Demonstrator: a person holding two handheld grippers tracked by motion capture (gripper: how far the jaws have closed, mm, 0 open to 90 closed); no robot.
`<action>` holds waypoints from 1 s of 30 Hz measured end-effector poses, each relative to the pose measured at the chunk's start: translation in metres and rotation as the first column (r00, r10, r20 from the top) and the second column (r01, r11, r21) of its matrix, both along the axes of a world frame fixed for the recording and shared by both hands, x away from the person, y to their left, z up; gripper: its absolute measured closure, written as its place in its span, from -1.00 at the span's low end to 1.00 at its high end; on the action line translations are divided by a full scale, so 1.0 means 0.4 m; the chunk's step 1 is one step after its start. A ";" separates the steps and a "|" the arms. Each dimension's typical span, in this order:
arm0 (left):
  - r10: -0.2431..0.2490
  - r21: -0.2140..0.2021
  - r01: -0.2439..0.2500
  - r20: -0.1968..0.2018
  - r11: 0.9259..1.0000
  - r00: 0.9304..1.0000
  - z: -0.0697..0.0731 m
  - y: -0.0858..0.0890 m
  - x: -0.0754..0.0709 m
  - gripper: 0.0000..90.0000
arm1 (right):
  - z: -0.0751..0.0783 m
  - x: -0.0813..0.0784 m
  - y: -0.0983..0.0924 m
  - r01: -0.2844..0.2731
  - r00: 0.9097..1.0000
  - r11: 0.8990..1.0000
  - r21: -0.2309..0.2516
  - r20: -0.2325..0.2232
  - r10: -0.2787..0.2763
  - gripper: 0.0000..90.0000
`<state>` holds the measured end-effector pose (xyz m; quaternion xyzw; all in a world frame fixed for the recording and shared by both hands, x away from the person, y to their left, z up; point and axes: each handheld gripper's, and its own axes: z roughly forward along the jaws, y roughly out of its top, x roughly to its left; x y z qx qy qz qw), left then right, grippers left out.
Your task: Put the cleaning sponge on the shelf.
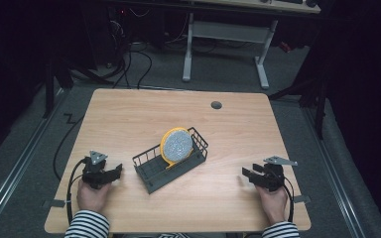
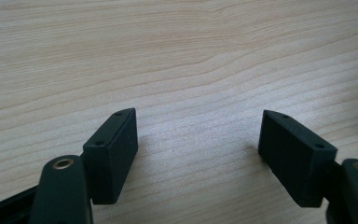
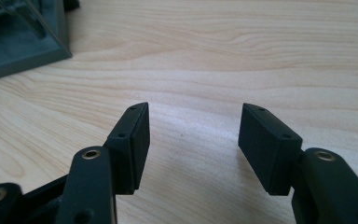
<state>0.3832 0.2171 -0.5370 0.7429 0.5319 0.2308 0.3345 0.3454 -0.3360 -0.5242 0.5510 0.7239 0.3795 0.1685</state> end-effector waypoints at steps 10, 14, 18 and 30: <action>0.000 0.000 0.000 0.000 1.000 1.000 0.000 0.000 0.000 -0.36 | -0.014 -0.018 0.015 0.021 1.000 0.999 -0.027 0.022 -0.020 -0.07; 0.001 0.000 -0.001 0.000 1.000 1.000 0.000 0.000 0.000 -0.36 | -0.015 -0.018 0.016 0.017 1.000 0.999 -0.030 0.015 -0.016 -0.12; 0.001 0.000 -0.001 0.000 1.000 1.000 0.000 0.000 0.000 -0.36 | -0.014 -0.021 0.034 0.011 1.000 0.995 -0.098 0.024 -0.008 -0.16; 0.001 0.003 -0.001 -0.003 1.000 1.000 0.000 -0.001 -0.002 -0.36 | -0.016 -0.023 0.057 -0.001 0.999 0.982 -0.189 0.038 0.009 -0.21</action>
